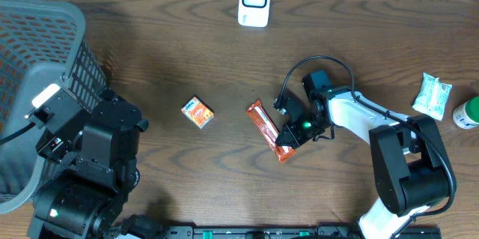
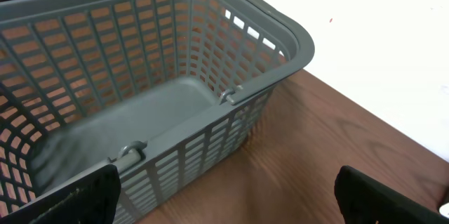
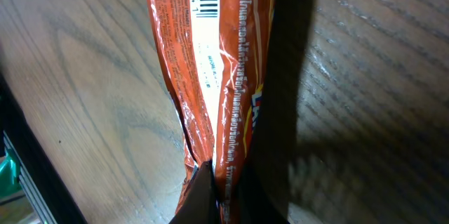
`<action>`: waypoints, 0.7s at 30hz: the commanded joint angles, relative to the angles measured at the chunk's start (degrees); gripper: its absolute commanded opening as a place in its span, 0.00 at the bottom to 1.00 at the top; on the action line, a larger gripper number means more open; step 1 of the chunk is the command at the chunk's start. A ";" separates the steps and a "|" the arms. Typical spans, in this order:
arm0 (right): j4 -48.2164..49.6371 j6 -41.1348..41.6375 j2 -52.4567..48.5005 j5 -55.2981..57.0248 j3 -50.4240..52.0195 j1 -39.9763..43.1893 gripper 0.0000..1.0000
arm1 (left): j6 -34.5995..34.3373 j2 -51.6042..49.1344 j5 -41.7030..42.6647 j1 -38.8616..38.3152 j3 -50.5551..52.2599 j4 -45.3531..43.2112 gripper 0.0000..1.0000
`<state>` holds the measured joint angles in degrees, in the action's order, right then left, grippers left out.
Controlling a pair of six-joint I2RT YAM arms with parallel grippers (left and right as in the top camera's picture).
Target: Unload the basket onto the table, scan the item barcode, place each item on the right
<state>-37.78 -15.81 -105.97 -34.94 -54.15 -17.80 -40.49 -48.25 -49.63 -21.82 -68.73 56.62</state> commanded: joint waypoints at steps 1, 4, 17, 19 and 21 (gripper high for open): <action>-0.11 1.22 -1.92 5.99 -0.35 -0.39 0.01 | -0.28 0.02 -0.50 0.28 -0.87 0.15 0.98; -2.29 1.07 -0.52 2.75 -5.53 -0.39 0.01 | -0.28 0.02 -0.50 0.28 -0.87 0.15 0.98; -14.16 -8.87 20.57 -5.62 -16.26 -0.68 0.01 | -0.28 0.02 -0.50 0.28 -0.87 0.15 0.98; -16.74 -10.25 24.13 -5.27 -16.26 -0.68 0.01 | -0.28 0.02 -0.50 0.28 -0.87 0.15 0.98; -18.10 -10.62 26.88 -4.11 -16.26 -0.68 0.01 | -0.28 0.02 -0.50 0.28 -0.87 0.15 0.98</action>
<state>-54.70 -23.05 -82.78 -38.81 -69.69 -18.11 -40.49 -48.25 -49.63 -21.82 -68.73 56.62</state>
